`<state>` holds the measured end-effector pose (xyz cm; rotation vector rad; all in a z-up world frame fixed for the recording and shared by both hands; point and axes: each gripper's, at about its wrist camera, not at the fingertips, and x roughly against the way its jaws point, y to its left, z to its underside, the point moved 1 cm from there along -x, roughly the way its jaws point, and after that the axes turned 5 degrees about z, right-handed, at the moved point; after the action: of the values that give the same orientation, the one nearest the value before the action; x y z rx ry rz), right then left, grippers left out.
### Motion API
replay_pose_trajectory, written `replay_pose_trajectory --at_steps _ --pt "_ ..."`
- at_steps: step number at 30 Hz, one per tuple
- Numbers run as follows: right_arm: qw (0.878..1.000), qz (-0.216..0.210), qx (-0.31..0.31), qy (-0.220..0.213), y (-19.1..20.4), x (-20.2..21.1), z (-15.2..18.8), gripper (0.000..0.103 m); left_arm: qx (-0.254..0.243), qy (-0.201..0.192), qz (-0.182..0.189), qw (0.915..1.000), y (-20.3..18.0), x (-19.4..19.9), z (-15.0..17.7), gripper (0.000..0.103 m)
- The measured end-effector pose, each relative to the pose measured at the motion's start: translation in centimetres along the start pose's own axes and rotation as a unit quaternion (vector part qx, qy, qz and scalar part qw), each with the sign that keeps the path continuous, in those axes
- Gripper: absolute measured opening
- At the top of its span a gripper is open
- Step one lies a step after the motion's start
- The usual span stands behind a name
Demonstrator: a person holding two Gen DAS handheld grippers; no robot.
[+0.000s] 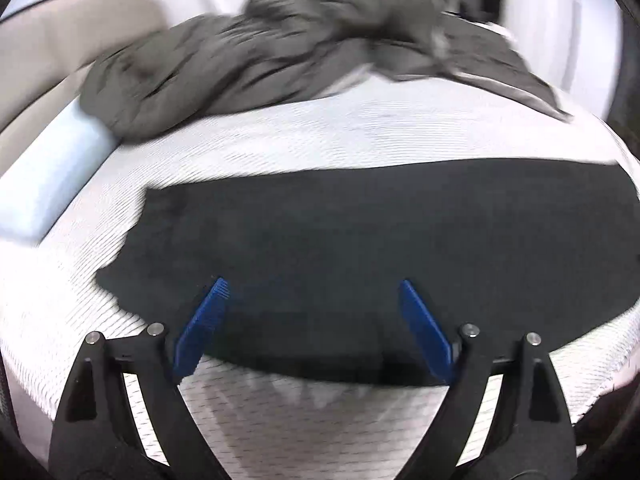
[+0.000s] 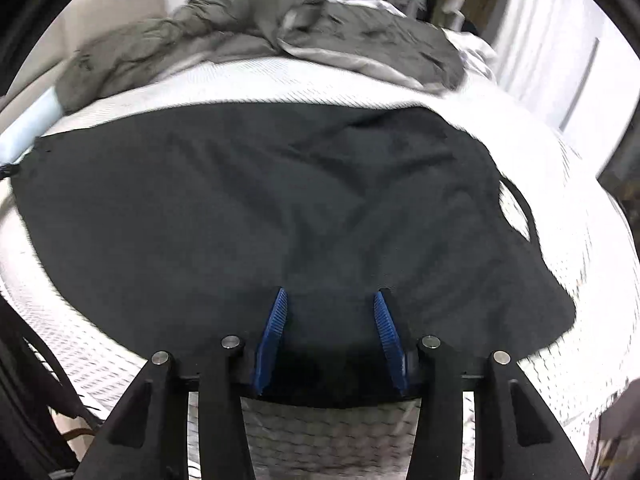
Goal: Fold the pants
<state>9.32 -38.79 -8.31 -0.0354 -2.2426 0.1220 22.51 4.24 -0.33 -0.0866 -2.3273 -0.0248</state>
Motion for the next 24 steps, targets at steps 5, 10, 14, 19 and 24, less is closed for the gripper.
replay_pose_trajectory --at_steps 5,10,14,19,24 --pt "0.998 0.045 -0.045 0.002 -3.9 -1.0 0.2 0.045 -0.063 0.007 0.059 0.9962 -8.3 -0.5 -0.3 0.089" --pt "0.997 0.035 -0.069 -0.011 -5.3 -0.8 0.2 0.050 -0.120 0.016 0.123 0.9850 -17.2 -1.4 1.3 0.102" --pt "0.997 0.027 -0.077 -0.002 -5.8 -1.5 0.2 0.058 -0.169 0.034 0.153 0.9729 -25.0 -2.7 2.4 0.102" --pt "0.991 0.010 -0.132 0.005 -8.4 -1.6 1.1 0.062 -0.227 0.033 0.138 0.9634 -30.2 -3.6 4.2 0.103" --pt "0.986 -0.020 -0.165 -0.013 -9.4 -0.4 1.6 0.062 -0.207 0.039 0.158 0.9646 -29.9 -2.3 3.3 0.102"
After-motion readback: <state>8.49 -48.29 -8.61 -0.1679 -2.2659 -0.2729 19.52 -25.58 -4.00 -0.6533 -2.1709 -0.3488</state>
